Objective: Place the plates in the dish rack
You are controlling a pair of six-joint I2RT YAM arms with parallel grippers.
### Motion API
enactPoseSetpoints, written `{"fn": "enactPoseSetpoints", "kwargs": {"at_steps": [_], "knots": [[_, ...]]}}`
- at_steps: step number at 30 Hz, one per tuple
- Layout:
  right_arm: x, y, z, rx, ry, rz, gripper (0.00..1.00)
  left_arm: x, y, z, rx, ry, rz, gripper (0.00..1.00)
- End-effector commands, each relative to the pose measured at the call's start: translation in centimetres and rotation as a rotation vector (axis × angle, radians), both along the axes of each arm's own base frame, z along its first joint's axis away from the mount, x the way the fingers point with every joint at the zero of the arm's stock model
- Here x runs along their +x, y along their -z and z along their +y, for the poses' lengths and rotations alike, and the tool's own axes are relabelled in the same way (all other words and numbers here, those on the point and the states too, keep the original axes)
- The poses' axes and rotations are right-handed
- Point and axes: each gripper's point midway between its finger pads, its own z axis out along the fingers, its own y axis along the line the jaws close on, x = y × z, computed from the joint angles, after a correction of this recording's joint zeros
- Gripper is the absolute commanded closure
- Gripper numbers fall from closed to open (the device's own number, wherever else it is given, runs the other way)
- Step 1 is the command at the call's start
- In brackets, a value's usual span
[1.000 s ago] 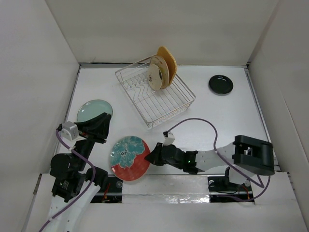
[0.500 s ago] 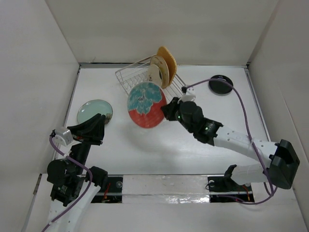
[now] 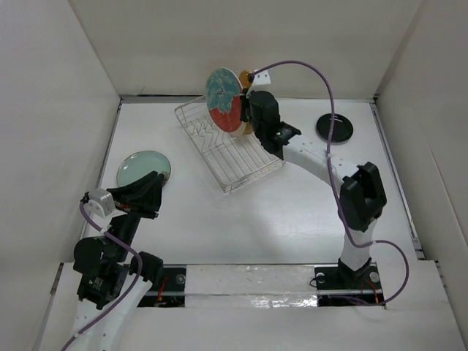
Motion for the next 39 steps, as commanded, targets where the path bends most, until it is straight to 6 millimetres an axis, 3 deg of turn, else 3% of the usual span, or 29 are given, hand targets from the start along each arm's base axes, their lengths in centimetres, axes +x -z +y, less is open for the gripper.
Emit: {"fn": "enactPoseSetpoints", "kwargs": {"at_steps": [1,3,4,10,17,23,31,34,39], "knots": [[1.7,-13.7,-1.3,0.108,0.075,-0.342,1.0,0.0,-0.9,-0.5,-0.004,0.023,-0.026,0.78],[3.0,-12.3,-0.8,0.024,0.094,-0.336,1.0,0.2,-0.7,-0.5,0.002,0.021,-0.017,0.78],[3.3,-13.0,-1.0,0.016,0.11,-0.354,1.0,0.3,-0.7,-0.6,0.001,0.021,-0.015,0.78],[4.7,-12.4,-1.2,-0.057,0.17,-0.38,1.0,0.7,-0.3,-0.8,0.011,0.023,0.001,0.78],[4.5,-13.5,-2.2,-0.059,0.219,-0.413,1.0,0.9,-0.1,-0.9,0.017,0.023,0.012,0.78],[4.3,-13.0,-3.2,-0.054,0.233,-0.404,1.0,1.0,-0.1,-0.9,0.019,0.022,0.014,0.78],[6.1,-7.3,-2.0,-0.085,0.175,-0.304,1.0,1.1,0.0,-0.9,0.017,0.02,0.017,0.78],[5.5,-5.2,-0.5,-0.097,0.144,-0.275,1.0,1.1,0.0,-0.9,0.019,0.019,0.018,0.78],[5.1,-2.2,0.2,-0.132,0.137,-0.235,1.0,1.1,0.0,-0.9,0.019,0.019,0.018,0.78]]}}
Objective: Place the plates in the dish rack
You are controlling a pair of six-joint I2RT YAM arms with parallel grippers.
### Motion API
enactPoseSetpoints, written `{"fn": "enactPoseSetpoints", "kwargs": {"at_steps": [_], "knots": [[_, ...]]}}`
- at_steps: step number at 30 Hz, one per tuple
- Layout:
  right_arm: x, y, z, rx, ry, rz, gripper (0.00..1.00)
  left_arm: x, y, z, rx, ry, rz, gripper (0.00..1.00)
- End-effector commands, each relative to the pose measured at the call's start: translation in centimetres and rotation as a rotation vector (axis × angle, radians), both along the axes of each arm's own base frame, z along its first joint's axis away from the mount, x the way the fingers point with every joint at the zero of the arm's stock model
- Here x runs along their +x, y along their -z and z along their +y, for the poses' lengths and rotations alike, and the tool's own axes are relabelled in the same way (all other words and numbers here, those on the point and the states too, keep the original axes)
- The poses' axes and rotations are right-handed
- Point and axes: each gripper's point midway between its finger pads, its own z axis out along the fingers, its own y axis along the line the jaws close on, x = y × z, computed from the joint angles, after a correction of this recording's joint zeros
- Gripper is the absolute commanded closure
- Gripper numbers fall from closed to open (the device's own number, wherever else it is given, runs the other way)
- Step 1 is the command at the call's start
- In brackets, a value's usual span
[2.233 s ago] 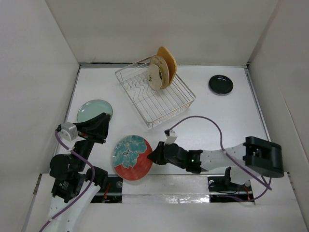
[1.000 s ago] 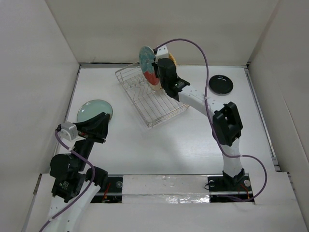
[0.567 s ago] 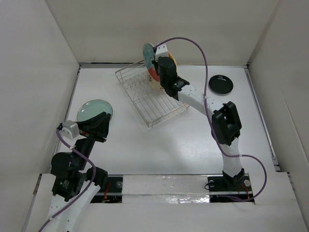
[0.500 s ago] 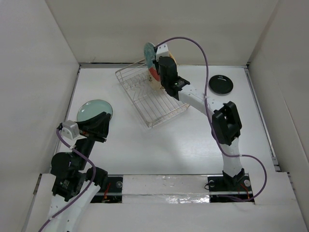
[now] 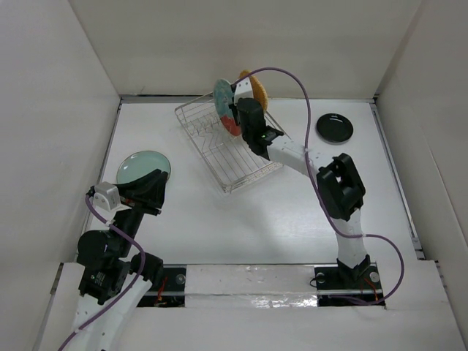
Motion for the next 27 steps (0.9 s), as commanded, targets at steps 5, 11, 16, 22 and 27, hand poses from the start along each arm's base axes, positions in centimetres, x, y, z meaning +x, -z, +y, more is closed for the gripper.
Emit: {"fn": "enactPoseSetpoints", "kwargs": {"at_steps": [5,11,16,22,27], "knots": [[-0.9,-5.3,1.3,0.145,0.006,-0.166,1.0,-0.1,-0.9,-0.3,-0.004,0.014,-0.031,0.78],[-1.3,-4.7,1.1,0.14,0.03,-0.15,0.77,-0.1,-0.9,-0.3,-0.006,0.016,-0.032,0.78],[-2.6,-7.5,0.1,0.189,0.007,-0.145,0.4,-0.2,-0.9,-0.3,-0.005,0.017,-0.032,0.78],[-4.0,-10.3,-6.8,0.395,0.003,-0.108,0.34,-0.3,-1.0,-0.4,-0.006,0.022,-0.035,0.78],[-3.3,-7.4,-21.5,0.661,0.273,-0.112,1.0,-0.4,-1.1,-0.4,-0.009,0.03,-0.042,0.78]]}}
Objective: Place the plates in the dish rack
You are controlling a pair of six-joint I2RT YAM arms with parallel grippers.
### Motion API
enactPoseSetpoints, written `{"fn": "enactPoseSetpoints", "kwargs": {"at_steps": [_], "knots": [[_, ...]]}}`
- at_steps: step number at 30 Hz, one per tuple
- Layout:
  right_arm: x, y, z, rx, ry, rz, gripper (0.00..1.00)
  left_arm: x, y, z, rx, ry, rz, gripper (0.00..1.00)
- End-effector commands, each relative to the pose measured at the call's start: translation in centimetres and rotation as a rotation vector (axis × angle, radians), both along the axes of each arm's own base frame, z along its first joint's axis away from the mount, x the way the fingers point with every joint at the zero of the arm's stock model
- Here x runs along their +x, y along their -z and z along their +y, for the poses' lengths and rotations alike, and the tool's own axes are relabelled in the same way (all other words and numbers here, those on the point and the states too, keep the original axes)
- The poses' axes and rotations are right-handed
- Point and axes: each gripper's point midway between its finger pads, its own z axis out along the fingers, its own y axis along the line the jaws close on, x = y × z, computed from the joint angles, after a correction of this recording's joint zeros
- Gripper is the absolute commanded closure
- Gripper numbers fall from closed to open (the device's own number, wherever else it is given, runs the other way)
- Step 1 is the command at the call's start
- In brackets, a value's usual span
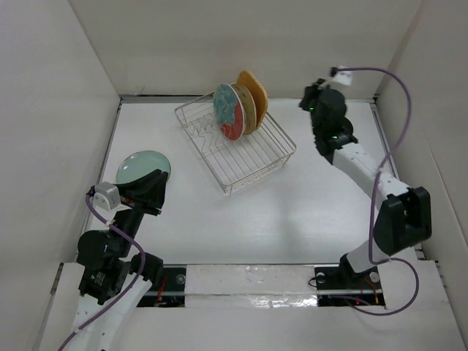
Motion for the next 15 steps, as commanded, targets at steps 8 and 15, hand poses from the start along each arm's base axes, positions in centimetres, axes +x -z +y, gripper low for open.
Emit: {"fn": "enactPoseSetpoints", "kwargs": {"at_steps": [8,15], "knots": [[0.3,14.4,-23.5,0.457,0.44,0.22,0.53,-0.6,-1.3,-0.3,-0.012,0.03,-0.049,0.78],[2.3,22.7,-25.6,0.666,0.369,0.375,0.42,-0.7,-1.3,-0.3,-0.016,0.029,-0.053,0.78]]}}
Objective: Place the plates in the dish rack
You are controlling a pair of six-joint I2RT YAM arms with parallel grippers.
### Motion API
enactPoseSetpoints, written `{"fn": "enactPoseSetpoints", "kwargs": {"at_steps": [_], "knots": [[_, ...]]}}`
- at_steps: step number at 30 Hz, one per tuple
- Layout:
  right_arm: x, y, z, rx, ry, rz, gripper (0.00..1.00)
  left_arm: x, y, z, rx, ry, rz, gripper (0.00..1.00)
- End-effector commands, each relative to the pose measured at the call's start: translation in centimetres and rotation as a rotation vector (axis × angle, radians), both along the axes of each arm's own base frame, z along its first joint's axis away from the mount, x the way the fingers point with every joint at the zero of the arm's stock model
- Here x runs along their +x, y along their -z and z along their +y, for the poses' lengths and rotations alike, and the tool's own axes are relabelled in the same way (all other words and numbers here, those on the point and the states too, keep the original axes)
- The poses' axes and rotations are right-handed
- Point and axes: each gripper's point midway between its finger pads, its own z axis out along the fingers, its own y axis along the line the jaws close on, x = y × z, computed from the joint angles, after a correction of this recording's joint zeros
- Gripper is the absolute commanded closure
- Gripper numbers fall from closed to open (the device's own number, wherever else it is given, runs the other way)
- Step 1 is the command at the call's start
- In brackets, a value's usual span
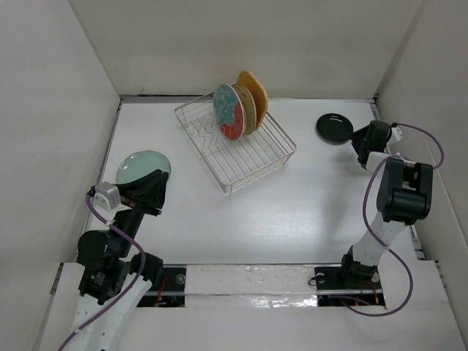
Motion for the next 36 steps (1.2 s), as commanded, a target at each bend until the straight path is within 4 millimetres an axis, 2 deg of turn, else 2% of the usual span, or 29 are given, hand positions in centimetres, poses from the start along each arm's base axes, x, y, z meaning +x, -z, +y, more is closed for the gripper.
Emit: {"fn": "enactPoseSetpoints", "kwargs": {"at_steps": [1,2,3,5,6,9,10,11,12,13,14,15,16,18,19,20,21,23,24,25,26,27,28,29,30,32,33,34,36], "knots": [[2.4,-0.1,2.4,0.167,-0.11,-0.074,0.42,-0.7,-1.3,-0.1,-0.018,0.021,-0.051,0.78],[3.1,-0.3,2.1,0.185,-0.115,-0.086,0.42,-0.6,-1.3,-0.1,-0.018,0.02,-0.049,0.78],[3.6,1.5,2.5,0.238,-0.119,-0.06,0.42,-0.6,-1.3,-0.1,-0.017,0.02,-0.048,0.78],[4.4,1.8,2.9,0.29,-0.152,-0.076,0.42,-0.6,-1.3,-0.1,-0.017,0.019,-0.05,0.78],[4.6,3.1,3.0,0.313,-0.148,-0.058,0.42,-0.6,-1.3,-0.1,-0.017,0.019,-0.05,0.78],[5.8,3.5,2.7,0.357,-0.151,-0.061,0.44,-0.5,-1.3,-0.1,-0.016,0.014,-0.048,0.78],[6.1,4.9,2.8,0.38,-0.146,-0.042,0.46,-0.5,-1.3,-0.1,-0.016,0.014,-0.047,0.78],[6.4,5.4,3.0,0.399,-0.153,-0.033,0.51,-0.5,-1.3,-0.1,-0.014,0.014,-0.046,0.78],[6.9,5.3,3.1,0.414,-0.164,-0.045,0.6,-0.4,-1.2,-0.1,-0.014,0.012,-0.044,0.78],[6.9,6.0,2.9,0.445,-0.155,-0.047,0.85,-0.4,-1.2,-0.1,-0.013,0.011,-0.041,0.78],[6.8,6.0,2.9,0.454,-0.146,-0.057,0.95,-0.2,-1.1,0.0,-0.012,0.006,-0.037,0.78],[7.0,5.1,2.6,0.442,-0.137,-0.099,1.0,-0.2,-1.1,0.0,-0.011,0.004,-0.037,0.78],[6.2,5.6,3.2,0.44,-0.131,-0.089,1.0,-0.2,-1.1,0.0,-0.01,0.004,-0.036,0.78],[6.1,1.9,2.6,0.37,-0.102,-0.176,1.0,-0.1,-1.0,-0.1,-0.009,0.005,-0.033,0.78],[5.1,1.6,2.5,0.349,-0.092,-0.18,1.0,-0.1,-1.0,-0.1,-0.009,0.007,-0.033,0.78],[4.8,-2.2,2.5,0.31,-0.09,-0.255,1.0,-0.1,-1.0,-0.2,-0.008,0.01,-0.033,0.78],[4.6,-4.8,3.1,0.277,-0.104,-0.326,1.0,-0.1,-1.0,-0.2,-0.006,0.011,-0.033,0.78],[3.6,-8.7,3.5,0.162,-0.103,-0.375,1.0,-0.1,-1.1,-0.2,-0.006,0.013,-0.034,0.78],[2.8,-13.0,5.3,0.103,-0.126,-0.425,1.0,-0.1,-1.1,-0.2,-0.007,0.013,-0.034,0.78],[2.3,-15.0,6.2,-0.002,-0.149,-0.43,1.0,-0.1,-1.0,-0.2,-0.007,0.013,-0.032,0.78],[2.1,-18.1,6.5,-0.081,-0.118,-0.464,1.0,-0.2,-1.0,-0.2,-0.008,0.013,-0.035,0.78],[1.6,-19.8,10.2,-0.128,-0.174,-0.46,1.0,-0.2,-1.1,-0.2,-0.008,0.013,-0.037,0.78],[0.6,-22.8,11.5,-0.239,-0.197,-0.483,1.0,-0.2,-1.1,-0.2,-0.01,0.014,-0.036,0.78],[0.0,-24.5,12.3,-0.301,-0.173,-0.491,1.0,-0.3,-1.1,-0.2,-0.012,0.014,-0.04,0.78],[-0.6,-27.0,16.0,-0.389,-0.24,-0.511,1.0,-0.4,-1.2,-0.1,-0.012,0.014,-0.042,0.78],[-1.2,-29.0,18.7,-0.469,-0.256,-0.494,1.0,-0.5,-1.3,-0.1,-0.014,0.014,-0.046,0.78],[-1.4,-31.3,20.1,-0.503,-0.266,-0.502,1.0,-0.5,-1.3,-0.1,-0.015,0.015,-0.049,0.78],[-2.1,-31.9,23.4,-0.575,-0.327,-0.488,1.0,-0.5,-1.3,-0.1,-0.015,0.014,-0.049,0.78],[-1.6,-31.1,26.0,-0.657,-0.336,-0.414,1.0,-0.6,-1.4,-0.1,-0.017,0.016,-0.051,0.78]]}}
